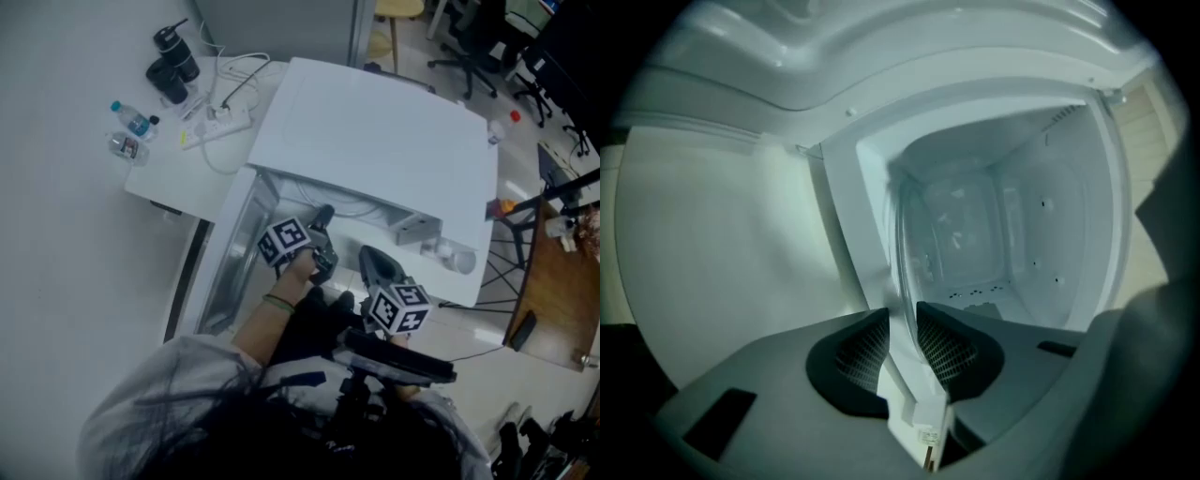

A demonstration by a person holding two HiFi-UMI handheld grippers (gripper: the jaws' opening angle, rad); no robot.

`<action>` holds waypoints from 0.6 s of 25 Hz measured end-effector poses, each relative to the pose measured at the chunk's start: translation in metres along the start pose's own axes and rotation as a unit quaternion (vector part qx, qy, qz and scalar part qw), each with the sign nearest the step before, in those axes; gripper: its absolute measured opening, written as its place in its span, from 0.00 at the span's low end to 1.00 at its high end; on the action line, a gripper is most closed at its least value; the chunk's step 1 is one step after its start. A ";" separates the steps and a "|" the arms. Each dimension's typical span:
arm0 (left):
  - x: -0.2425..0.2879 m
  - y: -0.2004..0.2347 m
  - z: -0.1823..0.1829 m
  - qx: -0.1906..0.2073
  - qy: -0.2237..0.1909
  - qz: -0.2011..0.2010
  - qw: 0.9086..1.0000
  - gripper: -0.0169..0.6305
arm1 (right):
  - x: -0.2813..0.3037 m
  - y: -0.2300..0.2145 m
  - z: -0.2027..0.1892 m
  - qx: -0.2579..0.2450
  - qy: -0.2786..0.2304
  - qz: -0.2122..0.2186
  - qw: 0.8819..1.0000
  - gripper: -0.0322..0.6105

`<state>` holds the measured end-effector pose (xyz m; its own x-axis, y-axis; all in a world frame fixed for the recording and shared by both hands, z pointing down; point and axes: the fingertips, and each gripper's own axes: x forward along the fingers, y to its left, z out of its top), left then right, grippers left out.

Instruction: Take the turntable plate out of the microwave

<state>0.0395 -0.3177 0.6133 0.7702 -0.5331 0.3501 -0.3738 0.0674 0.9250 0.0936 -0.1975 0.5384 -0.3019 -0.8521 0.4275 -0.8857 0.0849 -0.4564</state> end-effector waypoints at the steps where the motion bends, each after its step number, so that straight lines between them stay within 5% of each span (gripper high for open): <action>1: 0.000 -0.001 0.001 0.000 -0.004 -0.003 1.000 0.16 | 0.000 -0.002 0.001 -0.002 0.001 0.002 1.000 0.05; 4: -0.003 -0.007 0.002 0.032 -0.015 -0.020 0.999 0.11 | 0.000 -0.006 0.000 -0.009 0.008 0.009 1.000 0.05; 11: -0.023 -0.012 0.003 0.015 -0.036 -0.052 0.998 0.07 | 0.010 -0.001 -0.004 -0.021 0.027 0.046 0.998 0.05; 15: -0.043 -0.009 -0.006 -0.001 -0.037 -0.057 0.998 0.07 | 0.020 0.009 -0.029 0.056 0.085 0.126 0.987 0.05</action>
<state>0.0133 -0.2902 0.5910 0.7679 -0.5978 0.2303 -0.2838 0.0048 0.9589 0.0690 -0.1988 0.5654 -0.5699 -0.7122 0.4098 -0.7338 0.2166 -0.6439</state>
